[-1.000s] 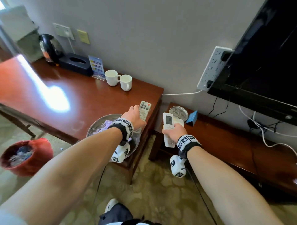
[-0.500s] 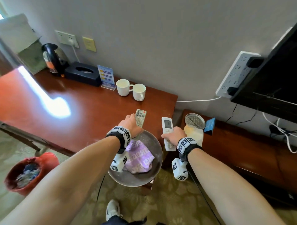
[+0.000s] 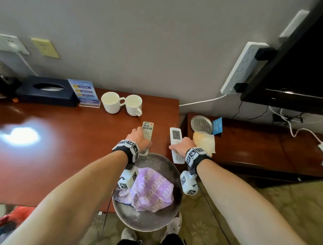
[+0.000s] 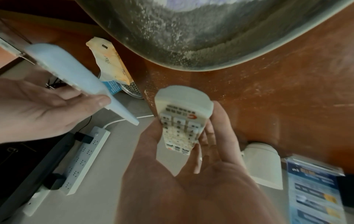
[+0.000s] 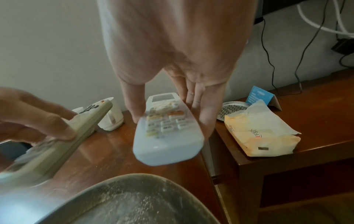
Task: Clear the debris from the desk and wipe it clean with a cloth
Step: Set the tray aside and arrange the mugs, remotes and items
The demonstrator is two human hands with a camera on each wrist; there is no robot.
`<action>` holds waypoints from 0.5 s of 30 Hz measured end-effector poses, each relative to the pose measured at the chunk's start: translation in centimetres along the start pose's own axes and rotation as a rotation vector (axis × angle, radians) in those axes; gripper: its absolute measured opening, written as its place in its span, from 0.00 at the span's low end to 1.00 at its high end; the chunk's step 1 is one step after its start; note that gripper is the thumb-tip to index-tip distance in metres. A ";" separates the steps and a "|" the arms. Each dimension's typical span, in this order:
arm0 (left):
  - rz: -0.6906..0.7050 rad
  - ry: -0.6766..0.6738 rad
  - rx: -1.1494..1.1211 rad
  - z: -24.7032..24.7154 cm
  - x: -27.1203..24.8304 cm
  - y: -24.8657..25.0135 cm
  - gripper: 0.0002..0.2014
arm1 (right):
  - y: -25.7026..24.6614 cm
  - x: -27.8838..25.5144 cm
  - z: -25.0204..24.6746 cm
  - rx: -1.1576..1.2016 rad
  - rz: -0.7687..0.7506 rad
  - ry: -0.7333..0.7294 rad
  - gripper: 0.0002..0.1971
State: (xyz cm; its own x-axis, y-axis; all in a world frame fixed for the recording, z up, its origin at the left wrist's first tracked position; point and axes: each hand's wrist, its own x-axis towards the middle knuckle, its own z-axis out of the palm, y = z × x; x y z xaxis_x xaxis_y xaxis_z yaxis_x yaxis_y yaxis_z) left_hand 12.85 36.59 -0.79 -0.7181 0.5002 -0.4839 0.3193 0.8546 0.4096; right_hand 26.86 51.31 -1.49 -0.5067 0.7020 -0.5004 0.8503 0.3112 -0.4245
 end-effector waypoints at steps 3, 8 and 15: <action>-0.012 -0.029 -0.001 0.5 1.9 0.6 0.40 | 0.0 1.7 0.6 -0.016 0.023 -0.015 0.27; -0.077 -0.069 0.004 1.5 4.5 1.1 0.39 | -0.5 4.9 1.5 -0.073 0.020 -0.052 0.27; -0.113 -0.110 0.029 3.3 7.4 1.7 0.40 | -0.8 8.7 2.7 -0.183 -0.010 -0.107 0.28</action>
State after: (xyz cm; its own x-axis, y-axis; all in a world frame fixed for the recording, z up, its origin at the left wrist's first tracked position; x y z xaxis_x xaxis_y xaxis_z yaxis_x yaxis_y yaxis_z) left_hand 10.15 42.17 -6.23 -0.6788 0.4118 -0.6080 0.2592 0.9091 0.3263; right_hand 21.40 55.51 -7.54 -0.5192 0.6292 -0.5784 0.8519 0.4357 -0.2907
